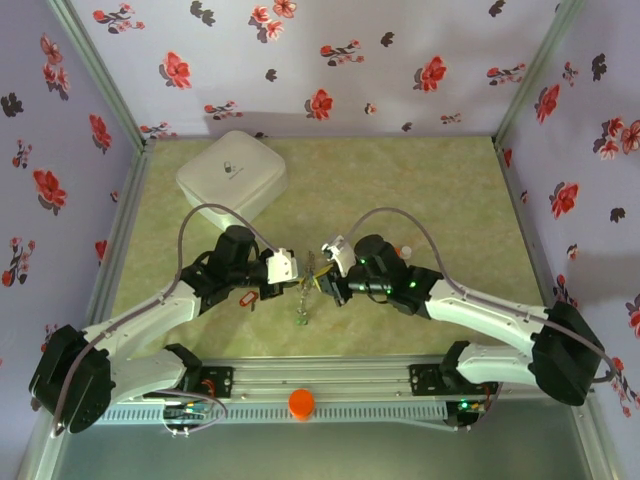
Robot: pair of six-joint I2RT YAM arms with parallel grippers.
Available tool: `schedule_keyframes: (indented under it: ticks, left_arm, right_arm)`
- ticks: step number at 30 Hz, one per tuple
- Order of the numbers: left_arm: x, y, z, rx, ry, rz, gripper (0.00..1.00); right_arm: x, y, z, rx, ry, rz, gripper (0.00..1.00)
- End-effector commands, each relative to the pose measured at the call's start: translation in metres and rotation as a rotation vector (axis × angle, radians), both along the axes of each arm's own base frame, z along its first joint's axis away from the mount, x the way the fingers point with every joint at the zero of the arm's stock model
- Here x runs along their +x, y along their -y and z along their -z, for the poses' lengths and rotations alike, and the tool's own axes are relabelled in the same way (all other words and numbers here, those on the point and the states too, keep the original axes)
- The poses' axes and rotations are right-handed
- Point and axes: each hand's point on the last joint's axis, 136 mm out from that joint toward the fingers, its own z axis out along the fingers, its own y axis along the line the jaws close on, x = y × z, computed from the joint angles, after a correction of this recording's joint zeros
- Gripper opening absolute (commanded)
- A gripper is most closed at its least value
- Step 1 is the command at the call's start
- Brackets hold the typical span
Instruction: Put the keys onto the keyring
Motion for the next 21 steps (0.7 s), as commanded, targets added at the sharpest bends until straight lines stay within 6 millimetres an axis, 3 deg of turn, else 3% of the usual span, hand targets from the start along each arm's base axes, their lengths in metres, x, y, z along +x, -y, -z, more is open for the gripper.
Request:
schedule_keyframes:
  ticks: [1, 21]
  left_arm:
    - [-0.0042, 0.0059, -0.0118, -0.035, -0.001, 0.028, 0.00]
    - [-0.0058, 0.0065, -0.0115, -0.030, -0.004, 0.034, 0.00]
  right_arm:
    - [0.0021, -0.0103, -0.0159, 0.069, 0.016, -0.022, 0.00]
    - [0.0115, -0.0181, -0.0183, 0.097, 0.029, 0.000, 0.00]
